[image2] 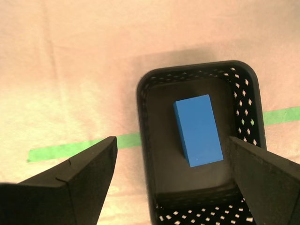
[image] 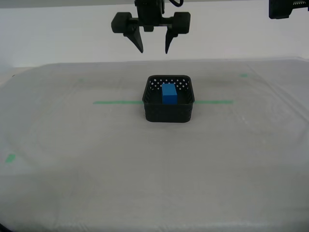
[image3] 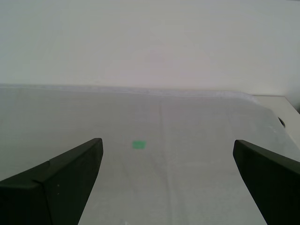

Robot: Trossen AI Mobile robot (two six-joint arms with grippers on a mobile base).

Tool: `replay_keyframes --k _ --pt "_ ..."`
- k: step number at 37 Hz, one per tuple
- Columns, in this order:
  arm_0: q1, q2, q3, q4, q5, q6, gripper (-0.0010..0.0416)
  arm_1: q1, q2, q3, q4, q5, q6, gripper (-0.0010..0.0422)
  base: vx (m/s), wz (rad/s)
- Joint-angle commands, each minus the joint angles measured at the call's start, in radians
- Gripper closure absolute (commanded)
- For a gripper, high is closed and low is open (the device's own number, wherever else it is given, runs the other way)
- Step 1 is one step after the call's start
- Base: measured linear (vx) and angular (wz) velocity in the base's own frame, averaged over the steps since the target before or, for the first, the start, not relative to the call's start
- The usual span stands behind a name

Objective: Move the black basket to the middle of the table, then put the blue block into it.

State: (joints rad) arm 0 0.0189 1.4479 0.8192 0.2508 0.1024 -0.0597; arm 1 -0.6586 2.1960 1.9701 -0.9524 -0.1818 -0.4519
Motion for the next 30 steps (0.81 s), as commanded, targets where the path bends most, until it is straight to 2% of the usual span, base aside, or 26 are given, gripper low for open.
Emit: replay_keyframes --k 1,5,8,19,22,30 --pt "0.0 0.0 0.001 0.002 0.0 0.0 0.0016 0.008 -0.025 0.0 -0.004 -0.012 0.022 0.0088 0.0 0.0" --pt "0.0 0.0 0.001 0.003 0.0 0.0 0.0016 0.017 -0.05 0.0 -0.005 -0.013 0.085 0.008 0.0 0.0" --pt "0.0 0.0 0.001 0.003 0.0 0.0 0.0016 0.024 -0.071 -0.006 -0.01 -0.017 0.107 0.0077 0.0 0.0" --pt "0.0 0.0 0.001 0.003 0.0 0.0 0.0016 0.064 -0.108 -0.009 -0.054 -0.071 0.112 0.008 0.0 0.0" --pt "0.0 0.0 0.001 0.003 0.0 0.0 0.0017 0.077 -0.109 -0.009 -0.08 -0.073 0.116 0.0076 0.0 0.0" --pt "0.0 0.0 0.001 0.003 0.0 0.0 0.0016 0.108 -0.11 -0.009 -0.105 -0.085 0.172 0.006 0.0 0.0"
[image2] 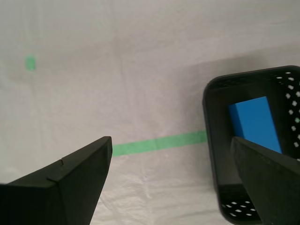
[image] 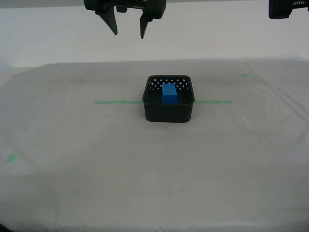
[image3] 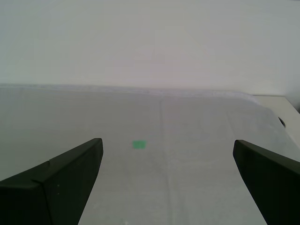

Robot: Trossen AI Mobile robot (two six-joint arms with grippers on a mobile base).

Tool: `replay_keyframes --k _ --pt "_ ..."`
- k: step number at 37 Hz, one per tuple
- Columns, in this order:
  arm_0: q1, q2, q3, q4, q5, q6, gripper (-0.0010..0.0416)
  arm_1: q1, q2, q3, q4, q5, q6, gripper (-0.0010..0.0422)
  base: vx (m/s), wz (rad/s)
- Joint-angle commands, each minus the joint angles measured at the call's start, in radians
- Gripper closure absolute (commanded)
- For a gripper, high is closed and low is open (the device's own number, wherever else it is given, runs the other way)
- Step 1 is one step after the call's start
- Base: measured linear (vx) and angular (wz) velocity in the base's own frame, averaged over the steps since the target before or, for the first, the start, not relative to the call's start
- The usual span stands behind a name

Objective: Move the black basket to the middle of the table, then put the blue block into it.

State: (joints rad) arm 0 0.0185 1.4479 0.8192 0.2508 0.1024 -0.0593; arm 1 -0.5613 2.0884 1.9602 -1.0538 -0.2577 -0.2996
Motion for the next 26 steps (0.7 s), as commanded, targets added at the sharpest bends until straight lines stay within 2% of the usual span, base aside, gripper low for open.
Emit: replay_keyframes --k 1,12,21,26 --pt "0.0 0.0 0.001 0.003 0.0 -0.001 0.0017 0.015 -0.002 0.001 -0.004 -0.011 0.022 0.0058 0.0 0.0" --pt "0.0 0.0 0.001 0.003 0.0 -0.001 0.0016 0.069 -0.002 0.001 -0.002 -0.023 0.053 0.0055 0.0 0.0" --pt "0.0 0.0 0.001 0.003 0.0 -0.001 0.0016 0.114 -0.006 0.001 0.018 -0.024 0.058 0.0055 0.0 0.0" --pt "0.0 0.0 0.001 0.003 0.0 -0.001 0.0016 0.137 -0.01 0.001 0.04 -0.024 0.087 0.0055 0.0 0.0"
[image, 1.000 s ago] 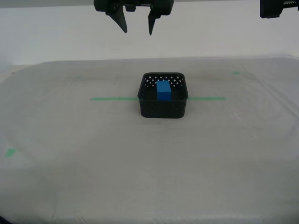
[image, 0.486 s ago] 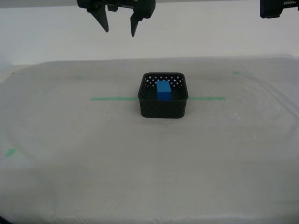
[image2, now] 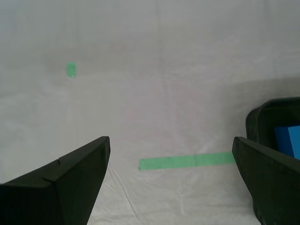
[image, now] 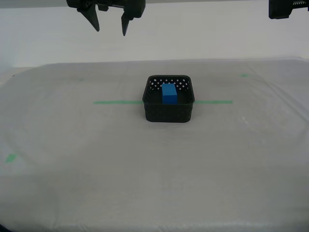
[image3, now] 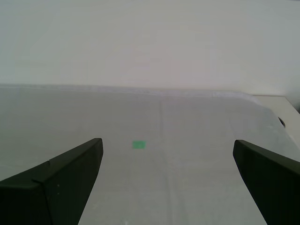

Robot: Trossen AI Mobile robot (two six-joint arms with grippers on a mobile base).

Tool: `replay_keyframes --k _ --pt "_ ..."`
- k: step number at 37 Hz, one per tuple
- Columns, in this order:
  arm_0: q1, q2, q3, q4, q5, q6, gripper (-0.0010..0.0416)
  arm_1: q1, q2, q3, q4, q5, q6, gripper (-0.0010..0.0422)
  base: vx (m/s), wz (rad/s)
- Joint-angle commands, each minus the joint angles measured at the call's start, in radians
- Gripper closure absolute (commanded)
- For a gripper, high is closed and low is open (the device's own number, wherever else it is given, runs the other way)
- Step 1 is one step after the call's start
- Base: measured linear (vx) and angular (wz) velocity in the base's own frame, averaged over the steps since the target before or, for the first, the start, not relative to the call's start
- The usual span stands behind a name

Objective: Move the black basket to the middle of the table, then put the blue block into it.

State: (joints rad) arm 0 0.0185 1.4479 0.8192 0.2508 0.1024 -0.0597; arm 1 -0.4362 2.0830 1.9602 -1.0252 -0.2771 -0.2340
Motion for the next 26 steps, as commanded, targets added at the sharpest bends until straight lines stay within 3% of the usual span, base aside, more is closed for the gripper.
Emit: replay_keyframes --k 1,11,26 --pt "0.0 0.0 0.001 0.003 0.0 0.0 0.0016 0.016 -0.008 0.001 0.014 -0.004 0.024 0.0055 0.0 0.0" --pt "0.0 0.0 0.001 0.002 0.0 0.0 0.0016 0.066 -0.028 0.001 0.051 -0.004 0.028 0.0055 0.0 0.0" --pt "0.0 0.0 0.001 0.003 0.0 0.0 0.0017 0.143 -0.067 -0.033 0.101 -0.003 0.075 0.0055 0.0 0.0"
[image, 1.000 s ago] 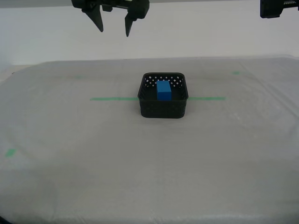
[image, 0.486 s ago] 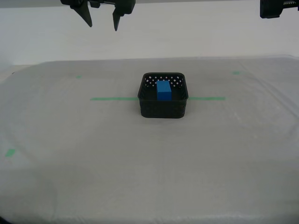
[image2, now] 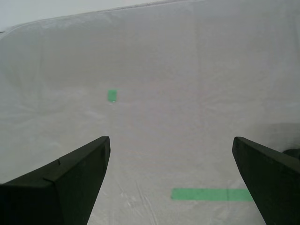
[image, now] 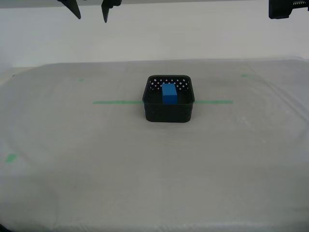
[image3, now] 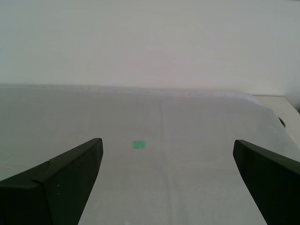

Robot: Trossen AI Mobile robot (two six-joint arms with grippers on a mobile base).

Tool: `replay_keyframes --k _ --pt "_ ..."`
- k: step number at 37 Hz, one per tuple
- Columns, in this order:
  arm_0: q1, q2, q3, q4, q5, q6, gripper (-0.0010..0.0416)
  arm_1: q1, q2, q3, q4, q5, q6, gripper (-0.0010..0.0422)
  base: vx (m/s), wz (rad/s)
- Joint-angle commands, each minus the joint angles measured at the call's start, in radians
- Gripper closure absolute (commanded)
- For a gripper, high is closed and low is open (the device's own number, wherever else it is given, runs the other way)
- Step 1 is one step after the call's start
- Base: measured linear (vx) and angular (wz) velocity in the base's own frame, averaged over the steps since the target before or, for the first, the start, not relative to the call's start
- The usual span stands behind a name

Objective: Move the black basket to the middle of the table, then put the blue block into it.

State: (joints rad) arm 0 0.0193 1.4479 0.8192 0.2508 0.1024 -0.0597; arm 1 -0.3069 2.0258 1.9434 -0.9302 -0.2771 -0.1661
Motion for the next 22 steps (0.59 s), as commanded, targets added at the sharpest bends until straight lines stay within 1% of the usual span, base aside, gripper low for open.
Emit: replay_keyframes --k 1,4,9,11,14,15,16,19,22 --pt "0.0 0.0 0.001 0.003 0.0 0.0 0.0016 0.018 -0.014 -0.026 0.013 -0.003 0.009 0.0055 0.0 0.0" --pt "-0.001 0.0 0.001 0.003 0.0 0.0 0.0016 0.033 -0.032 -0.064 0.043 -0.003 0.012 0.0055 0.0 0.0" --pt "0.0 0.0 0.001 0.003 0.0 0.0 0.0017 0.061 -0.093 -0.182 0.138 0.001 0.023 0.0055 0.0 0.0" --pt "-0.001 0.0 0.001 0.003 0.0 0.0 0.0016 0.073 -0.126 -0.243 0.187 0.028 0.024 0.0055 0.0 0.0" --pt "-0.001 0.0 0.001 0.003 0.0 0.0 0.0016 0.089 -0.169 -0.33 0.261 0.099 0.024 0.0055 0.0 0.0" --pt "-0.001 0.0 0.001 0.003 0.0 0.0 0.0016 0.093 -0.184 -0.356 0.28 0.115 0.024 0.0055 0.0 0.0" --pt "0.0 0.0 0.001 0.003 0.0 0.0 0.0016 0.095 -0.198 -0.382 0.301 0.122 0.024 0.0055 0.0 0.0" --pt "-0.001 0.0 0.001 0.003 0.0 0.0 0.0016 0.098 -0.233 -0.457 0.361 0.113 0.024 0.0055 0.0 0.0" --pt "0.0 0.0 0.001 0.003 0.0 0.0 0.0016 0.099 -0.264 -0.52 0.401 0.077 0.025 0.0055 0.0 0.0"
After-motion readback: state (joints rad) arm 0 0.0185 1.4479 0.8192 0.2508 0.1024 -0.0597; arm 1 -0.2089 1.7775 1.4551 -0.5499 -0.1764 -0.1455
